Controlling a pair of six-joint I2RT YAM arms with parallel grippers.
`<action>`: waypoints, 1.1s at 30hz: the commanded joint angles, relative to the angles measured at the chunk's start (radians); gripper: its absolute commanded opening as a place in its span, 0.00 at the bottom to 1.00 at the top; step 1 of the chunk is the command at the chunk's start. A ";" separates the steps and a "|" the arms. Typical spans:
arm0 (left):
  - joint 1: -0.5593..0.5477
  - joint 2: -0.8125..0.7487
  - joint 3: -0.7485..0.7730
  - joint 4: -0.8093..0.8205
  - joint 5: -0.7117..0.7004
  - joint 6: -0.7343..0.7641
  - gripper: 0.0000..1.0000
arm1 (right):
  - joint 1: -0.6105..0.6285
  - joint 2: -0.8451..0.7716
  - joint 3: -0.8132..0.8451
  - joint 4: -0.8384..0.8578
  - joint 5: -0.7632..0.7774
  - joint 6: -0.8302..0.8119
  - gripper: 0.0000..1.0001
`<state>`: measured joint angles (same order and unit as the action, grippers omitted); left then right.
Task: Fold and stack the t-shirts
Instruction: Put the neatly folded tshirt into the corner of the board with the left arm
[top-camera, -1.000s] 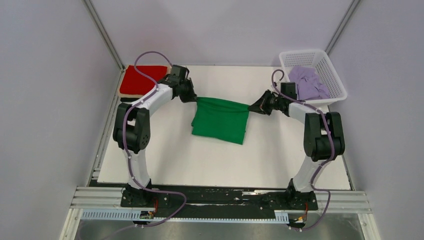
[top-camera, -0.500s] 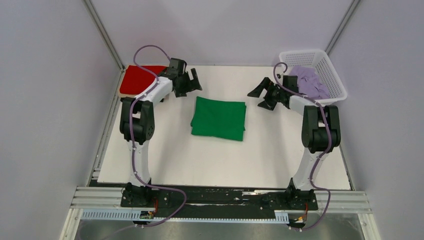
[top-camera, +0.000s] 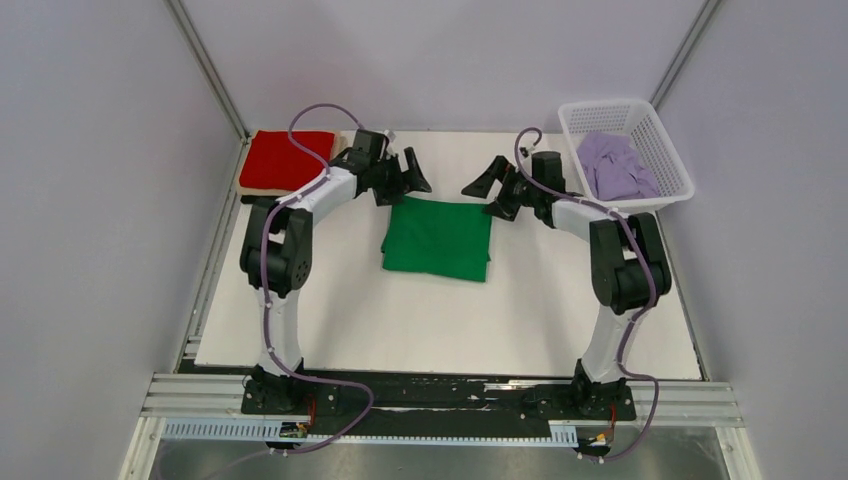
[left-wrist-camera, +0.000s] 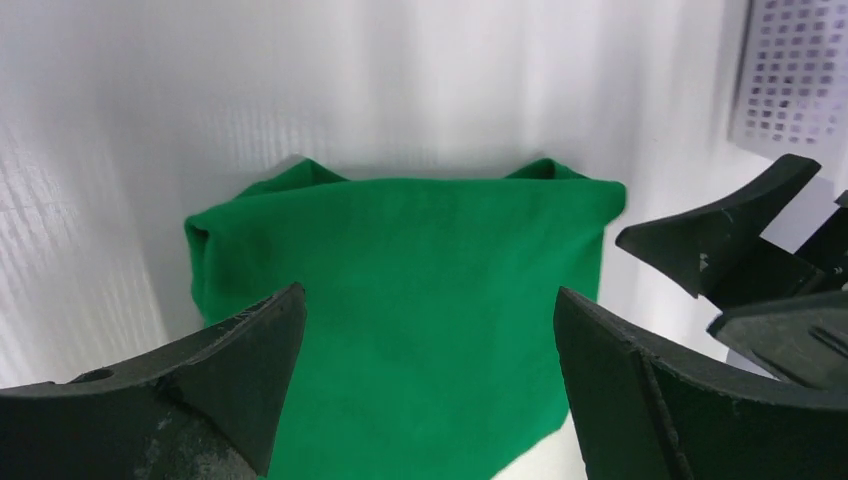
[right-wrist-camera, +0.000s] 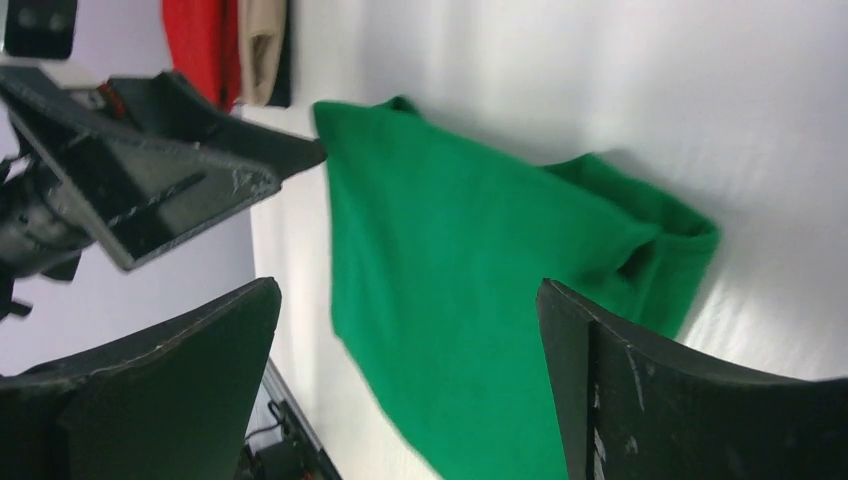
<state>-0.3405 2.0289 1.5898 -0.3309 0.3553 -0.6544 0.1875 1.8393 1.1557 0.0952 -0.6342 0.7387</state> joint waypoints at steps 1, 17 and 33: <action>0.005 0.118 -0.006 0.038 -0.006 -0.065 1.00 | -0.012 0.167 0.065 0.069 0.063 0.094 1.00; -0.120 -0.083 -0.463 0.075 -0.129 -0.077 1.00 | 0.086 -0.001 -0.330 -0.043 0.342 0.042 1.00; -0.323 -0.599 -0.580 -0.176 -0.486 -0.137 1.00 | 0.173 -0.688 -0.467 -0.350 0.715 0.072 1.00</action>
<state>-0.6518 1.5429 0.9745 -0.3927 -0.0013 -0.7769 0.3641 1.3338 0.6918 -0.1452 -0.0753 0.8104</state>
